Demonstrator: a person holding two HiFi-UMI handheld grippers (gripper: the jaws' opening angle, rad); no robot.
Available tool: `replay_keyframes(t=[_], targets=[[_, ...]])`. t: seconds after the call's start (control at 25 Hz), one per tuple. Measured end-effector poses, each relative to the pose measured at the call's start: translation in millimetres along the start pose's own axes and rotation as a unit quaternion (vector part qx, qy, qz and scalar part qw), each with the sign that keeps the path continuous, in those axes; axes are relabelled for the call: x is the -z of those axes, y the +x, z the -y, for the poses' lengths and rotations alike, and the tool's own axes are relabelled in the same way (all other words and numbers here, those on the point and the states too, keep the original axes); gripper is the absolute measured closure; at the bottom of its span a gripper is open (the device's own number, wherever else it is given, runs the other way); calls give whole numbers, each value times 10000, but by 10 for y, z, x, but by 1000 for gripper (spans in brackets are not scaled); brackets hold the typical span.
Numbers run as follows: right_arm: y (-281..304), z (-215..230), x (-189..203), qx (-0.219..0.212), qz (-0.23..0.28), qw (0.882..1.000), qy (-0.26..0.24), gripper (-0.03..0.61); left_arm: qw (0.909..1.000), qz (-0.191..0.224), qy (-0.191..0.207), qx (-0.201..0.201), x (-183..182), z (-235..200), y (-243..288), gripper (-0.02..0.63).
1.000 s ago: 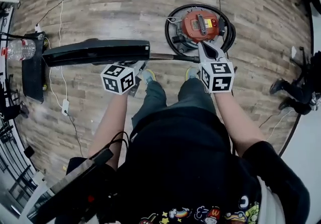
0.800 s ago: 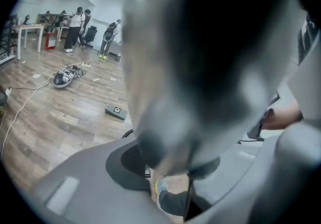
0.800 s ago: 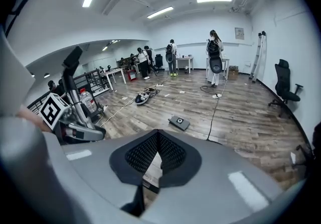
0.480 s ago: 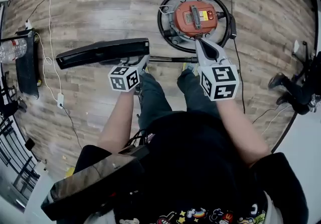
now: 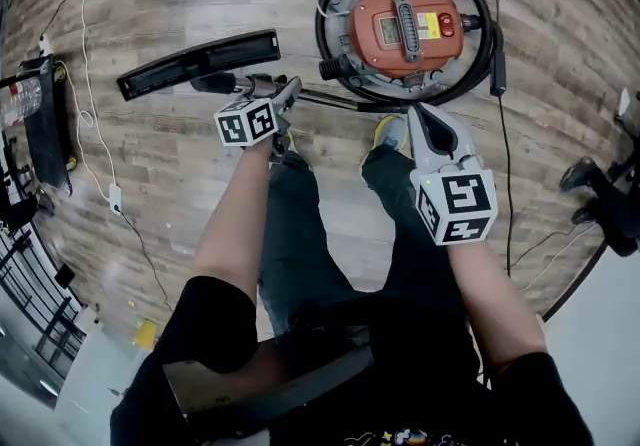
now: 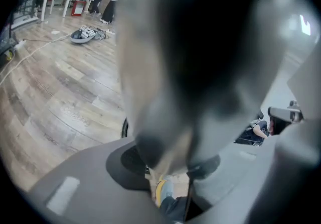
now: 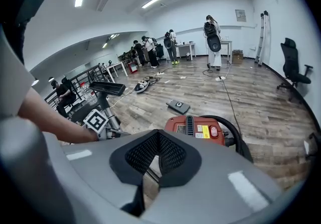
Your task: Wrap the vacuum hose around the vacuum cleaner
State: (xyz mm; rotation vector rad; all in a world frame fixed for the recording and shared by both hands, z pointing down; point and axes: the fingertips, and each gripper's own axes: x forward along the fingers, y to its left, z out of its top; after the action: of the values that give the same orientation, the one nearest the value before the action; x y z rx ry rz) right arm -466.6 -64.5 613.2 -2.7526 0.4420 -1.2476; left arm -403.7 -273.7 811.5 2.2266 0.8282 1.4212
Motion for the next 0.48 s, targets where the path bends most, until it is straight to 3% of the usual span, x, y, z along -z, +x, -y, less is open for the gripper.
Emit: replay_keyframes(t=[0.12,0.32,0.48], targets=[[316,-2,264,-40,113,9998,127,557,9995,-132,-157,242,30,-397,617,456],[628,51,597,-185,320,9981,494,555,9984,-492,-203,183,189,-918,1472,449],[865,176,827,-236,363,9977,529,555,9968,-588,-522,169,437,-1136,2085,434]])
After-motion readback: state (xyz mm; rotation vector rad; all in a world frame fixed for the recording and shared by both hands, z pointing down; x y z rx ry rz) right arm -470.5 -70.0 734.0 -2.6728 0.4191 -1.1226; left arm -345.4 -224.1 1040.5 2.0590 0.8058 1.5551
